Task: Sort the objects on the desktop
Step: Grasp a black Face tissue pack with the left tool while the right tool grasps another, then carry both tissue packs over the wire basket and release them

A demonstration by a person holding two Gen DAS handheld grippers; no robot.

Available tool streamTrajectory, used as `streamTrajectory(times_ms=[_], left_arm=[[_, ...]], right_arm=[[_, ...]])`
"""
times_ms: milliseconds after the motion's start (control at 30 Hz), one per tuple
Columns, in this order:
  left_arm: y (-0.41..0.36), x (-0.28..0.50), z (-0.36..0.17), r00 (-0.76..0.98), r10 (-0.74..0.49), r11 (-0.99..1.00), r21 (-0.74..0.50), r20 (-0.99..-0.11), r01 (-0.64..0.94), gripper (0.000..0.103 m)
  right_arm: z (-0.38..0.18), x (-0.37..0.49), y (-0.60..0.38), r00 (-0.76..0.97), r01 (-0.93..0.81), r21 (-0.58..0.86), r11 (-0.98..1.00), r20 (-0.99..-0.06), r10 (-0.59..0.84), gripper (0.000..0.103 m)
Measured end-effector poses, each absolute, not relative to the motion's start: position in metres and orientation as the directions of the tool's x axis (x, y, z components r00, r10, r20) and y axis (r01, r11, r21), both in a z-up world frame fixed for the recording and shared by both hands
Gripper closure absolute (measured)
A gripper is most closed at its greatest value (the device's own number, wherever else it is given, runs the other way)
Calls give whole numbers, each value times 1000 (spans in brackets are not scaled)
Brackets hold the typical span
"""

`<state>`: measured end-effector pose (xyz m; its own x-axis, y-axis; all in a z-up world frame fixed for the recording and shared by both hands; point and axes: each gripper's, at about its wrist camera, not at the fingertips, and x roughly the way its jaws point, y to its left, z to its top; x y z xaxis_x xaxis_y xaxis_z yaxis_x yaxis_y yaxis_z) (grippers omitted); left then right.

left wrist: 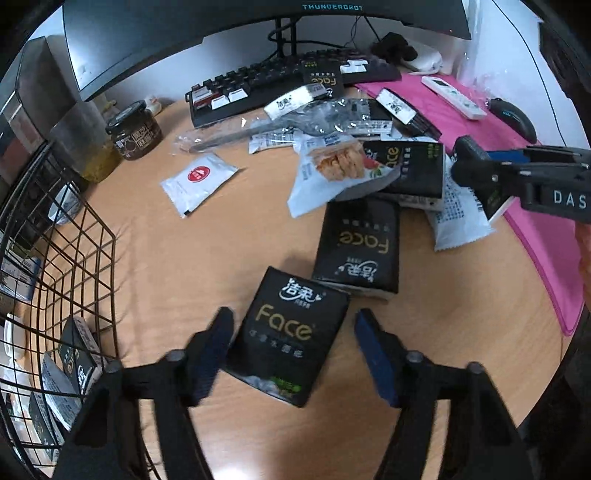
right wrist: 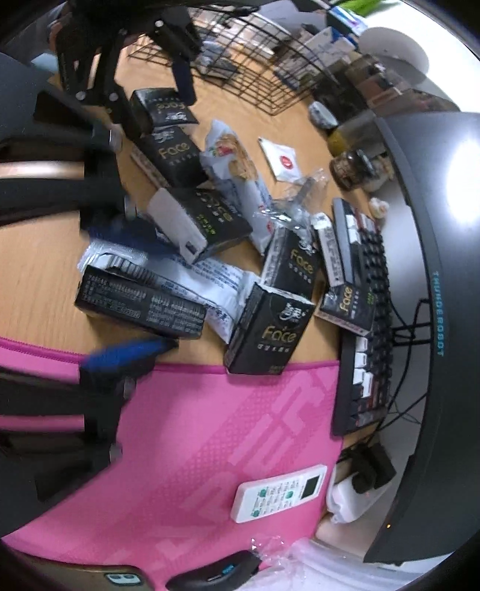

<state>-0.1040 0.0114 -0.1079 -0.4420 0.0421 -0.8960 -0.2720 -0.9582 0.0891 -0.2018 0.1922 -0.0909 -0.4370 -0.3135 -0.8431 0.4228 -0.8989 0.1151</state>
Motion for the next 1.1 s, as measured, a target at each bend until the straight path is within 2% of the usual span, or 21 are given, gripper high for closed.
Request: streamTrajectory(times_ms=[67,367,567,1100], left_arm=[[10,-104,-108,-423,52,-963,66,-904,-261,50],[29,-79,-99,-415,37,-981,47,-909,-189,51],[50,-73,-105,-408,44,-973,53,-912,-223,51],[44,-74,-98,-426,31,-979,59,-904,-196,51]], right_arm=[[-90,-200,195,-440,414,95,-905,-850,-290,83],[-86,-166,209,-426,423,77,-903,-862,-274,84],[-89,-135,215,-464,421,27,-907,-853,-241,82],[-95,-134,209,-451,423,14,-906,-864,-224,83]])
